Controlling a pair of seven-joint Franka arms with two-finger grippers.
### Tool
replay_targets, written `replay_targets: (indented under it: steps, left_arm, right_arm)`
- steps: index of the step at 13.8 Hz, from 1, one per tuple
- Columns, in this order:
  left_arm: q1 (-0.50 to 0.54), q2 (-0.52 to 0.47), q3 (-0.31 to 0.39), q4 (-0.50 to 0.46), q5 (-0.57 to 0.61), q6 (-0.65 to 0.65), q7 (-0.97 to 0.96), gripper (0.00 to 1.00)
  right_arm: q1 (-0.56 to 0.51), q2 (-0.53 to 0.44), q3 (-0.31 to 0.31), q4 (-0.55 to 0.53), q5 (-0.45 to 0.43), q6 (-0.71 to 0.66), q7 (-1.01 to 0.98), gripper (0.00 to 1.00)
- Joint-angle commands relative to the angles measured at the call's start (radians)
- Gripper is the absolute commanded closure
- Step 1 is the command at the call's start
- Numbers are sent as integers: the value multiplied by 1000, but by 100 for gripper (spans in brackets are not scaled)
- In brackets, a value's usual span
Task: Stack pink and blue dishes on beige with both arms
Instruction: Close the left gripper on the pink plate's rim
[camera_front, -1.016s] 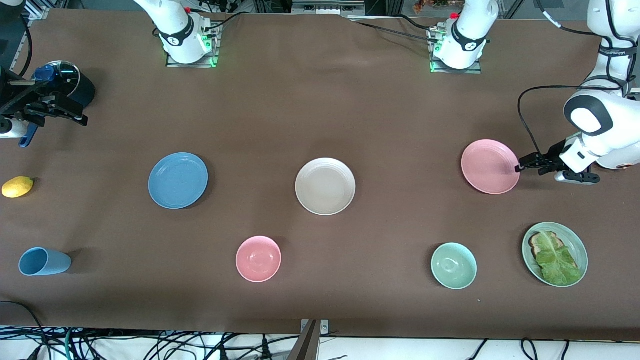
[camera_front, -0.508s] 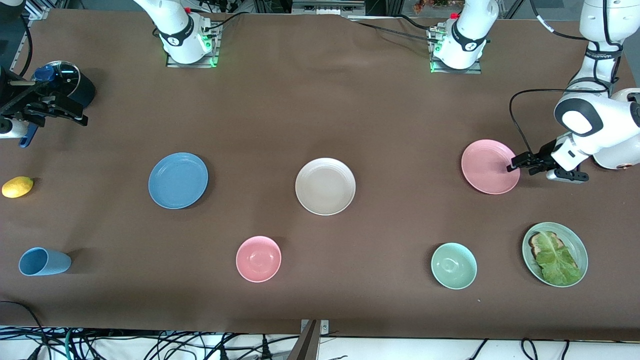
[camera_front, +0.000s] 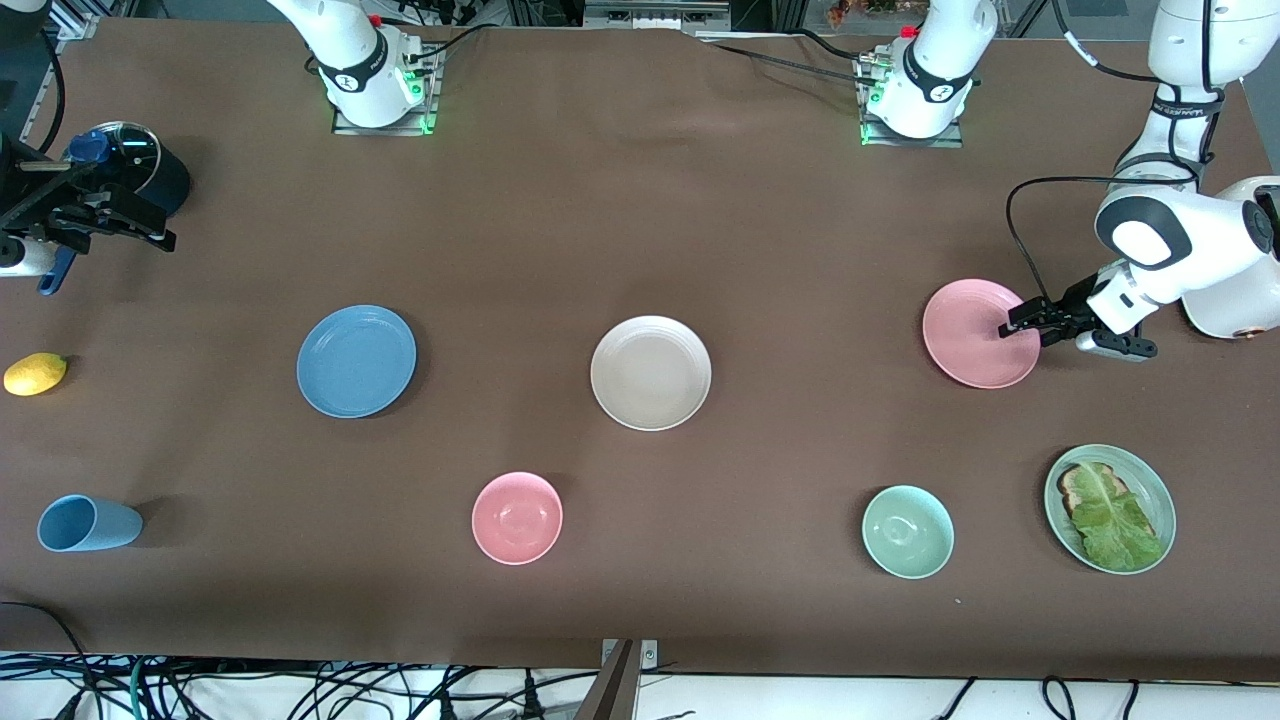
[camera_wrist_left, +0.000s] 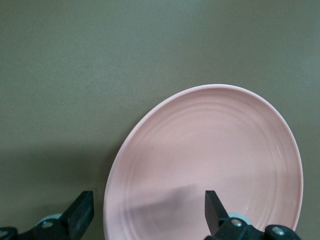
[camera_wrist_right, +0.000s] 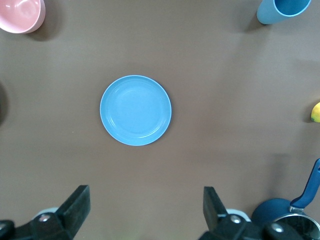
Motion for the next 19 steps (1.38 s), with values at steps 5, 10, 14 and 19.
replay_targets:
  steps: [5, 10, 14, 19]
  left_arm:
    - [-4, -5, 5, -5, -38, 16, 69, 33]
    - [18, -5, 6, 0, -38, 15, 129, 36]
    - [16, -5, 6, 0, -39, 15, 126, 80]
    - [18, -5, 6, 0, -74, 15, 121, 100]
  right_arm:
    - [-8, 8, 3, 22, 8, -19, -7, 0]
    - [-8, 8, 3, 22, 8, -19, -7, 0]
    - [-10, 8, 3, 22, 8, -19, -7, 0]
    - [-10, 8, 3, 22, 8, -19, -7, 0]
